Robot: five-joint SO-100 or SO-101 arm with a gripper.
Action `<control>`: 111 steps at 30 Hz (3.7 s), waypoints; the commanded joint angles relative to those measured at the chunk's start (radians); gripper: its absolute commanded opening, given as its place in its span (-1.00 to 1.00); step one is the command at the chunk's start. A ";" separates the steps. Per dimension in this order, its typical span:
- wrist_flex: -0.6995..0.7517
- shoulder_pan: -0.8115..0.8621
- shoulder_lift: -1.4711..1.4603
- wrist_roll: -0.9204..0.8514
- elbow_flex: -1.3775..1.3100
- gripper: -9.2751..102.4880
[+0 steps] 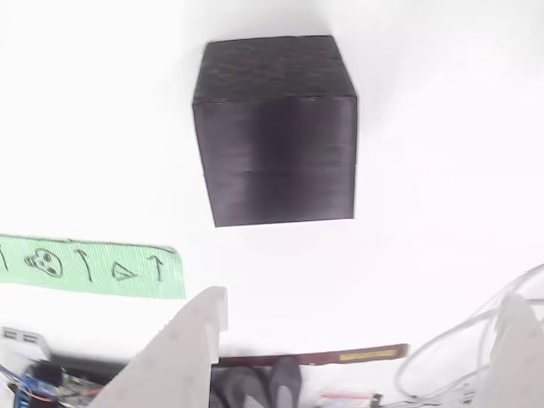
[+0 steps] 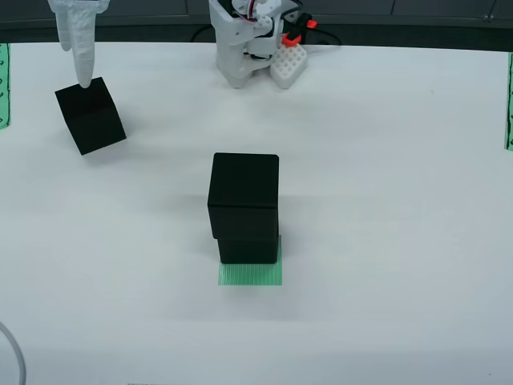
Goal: Stack 3 Blocks on the chosen place.
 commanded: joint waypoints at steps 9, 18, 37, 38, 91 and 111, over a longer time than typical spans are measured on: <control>-0.117 0.066 -0.196 -0.009 -0.069 -0.13; -0.124 0.063 -0.255 -0.069 -0.035 -0.13; -0.158 0.046 -0.285 -0.077 0.121 -0.18; -0.160 0.044 -0.285 -0.077 0.124 -0.20; 0.086 -0.295 0.005 -0.077 -0.137 -0.51; 0.086 -0.756 0.009 -0.051 -0.362 -0.51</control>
